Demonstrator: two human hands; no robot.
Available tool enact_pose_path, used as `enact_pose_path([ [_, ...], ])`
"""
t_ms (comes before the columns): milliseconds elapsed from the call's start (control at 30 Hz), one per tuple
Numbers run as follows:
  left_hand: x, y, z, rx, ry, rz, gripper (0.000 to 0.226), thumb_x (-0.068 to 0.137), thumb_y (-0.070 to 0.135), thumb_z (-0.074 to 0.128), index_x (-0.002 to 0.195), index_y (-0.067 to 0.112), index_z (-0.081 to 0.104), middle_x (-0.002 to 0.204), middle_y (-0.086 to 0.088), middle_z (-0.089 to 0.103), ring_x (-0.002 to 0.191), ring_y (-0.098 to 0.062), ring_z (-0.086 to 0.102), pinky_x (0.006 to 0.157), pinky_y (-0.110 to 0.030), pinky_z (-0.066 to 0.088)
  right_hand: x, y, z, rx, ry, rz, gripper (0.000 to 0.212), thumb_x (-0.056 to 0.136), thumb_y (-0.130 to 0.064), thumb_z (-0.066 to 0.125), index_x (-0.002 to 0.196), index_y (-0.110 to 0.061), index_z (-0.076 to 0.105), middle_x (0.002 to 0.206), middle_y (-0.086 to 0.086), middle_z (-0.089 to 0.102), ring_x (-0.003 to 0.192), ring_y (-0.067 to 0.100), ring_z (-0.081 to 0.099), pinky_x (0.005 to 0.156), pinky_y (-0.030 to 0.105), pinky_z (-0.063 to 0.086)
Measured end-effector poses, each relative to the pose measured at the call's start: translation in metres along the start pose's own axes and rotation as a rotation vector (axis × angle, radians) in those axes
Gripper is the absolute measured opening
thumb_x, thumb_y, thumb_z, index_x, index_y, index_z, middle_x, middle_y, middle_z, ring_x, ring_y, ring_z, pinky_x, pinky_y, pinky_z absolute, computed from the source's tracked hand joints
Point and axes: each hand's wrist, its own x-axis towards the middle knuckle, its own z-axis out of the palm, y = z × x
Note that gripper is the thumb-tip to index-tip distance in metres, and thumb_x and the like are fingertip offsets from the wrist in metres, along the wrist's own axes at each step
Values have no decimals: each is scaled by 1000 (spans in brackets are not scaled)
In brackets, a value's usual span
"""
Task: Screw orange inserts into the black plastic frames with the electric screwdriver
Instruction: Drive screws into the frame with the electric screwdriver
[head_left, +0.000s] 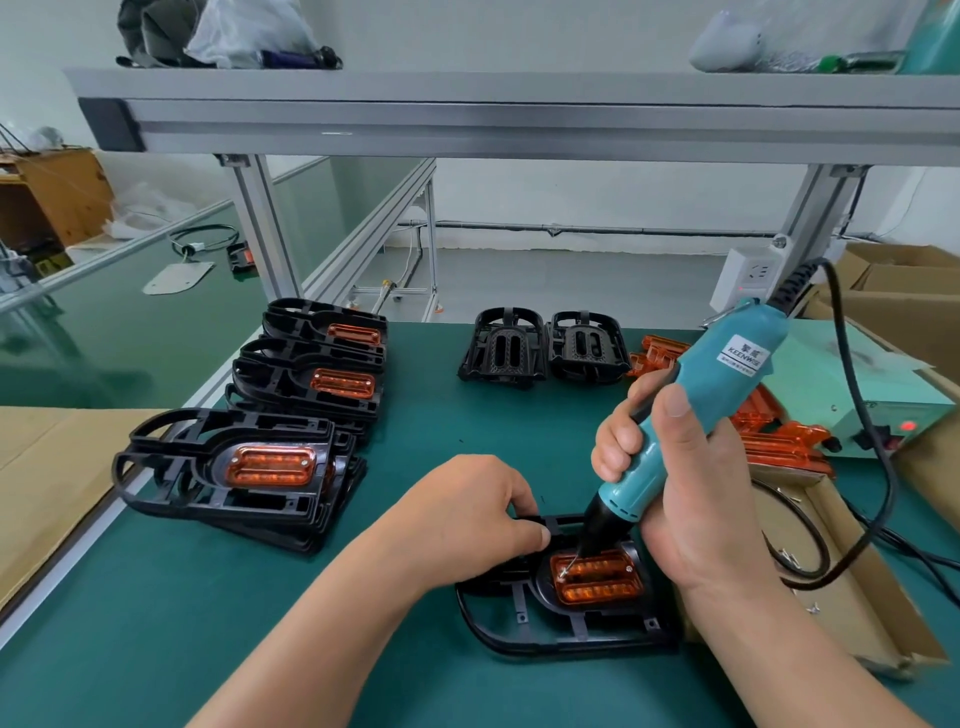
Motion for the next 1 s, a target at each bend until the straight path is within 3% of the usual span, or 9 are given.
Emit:
enact_pose_path([
  [233,1,1,1,14,1,11,22,86,50,76,90,28,77,55,6,49,48,-7,46,43,-21,28,-1,0,6,-22,-60,-13,65,76,-60,88,105,-12,56,73,9,48,61,21,49,59,31,44],
  [533,-1,4,1,4,-4,-4,20,85,45,77,77,28,71,51,9,50,47,-6,46,46,-22,31,1,5,17,-211,-249,-19,52,90,-59,78,110,-13,61,71,12,54,62,30,50,62,38,45],
  [667,-4,5,1,-39,-11,-13,26,84,39,75,68,28,58,63,5,56,55,-11,49,56,-30,42,4,7,29,-253,-307,2,46,91,-54,78,105,-13,64,70,7,56,60,26,49,61,36,45],
  [867,-5,7,-1,-49,-14,14,17,85,36,74,81,22,63,78,-7,67,71,-25,62,68,-42,55,3,9,30,-265,-315,6,34,95,-37,78,94,-7,62,67,21,48,60,28,46,59,36,42],
  [1000,-4,6,0,-44,-16,9,19,85,37,74,78,24,62,70,0,62,61,-17,55,60,-34,49,3,9,29,-265,-305,2,26,95,-31,76,92,-9,62,66,16,49,59,28,46,59,36,43],
])
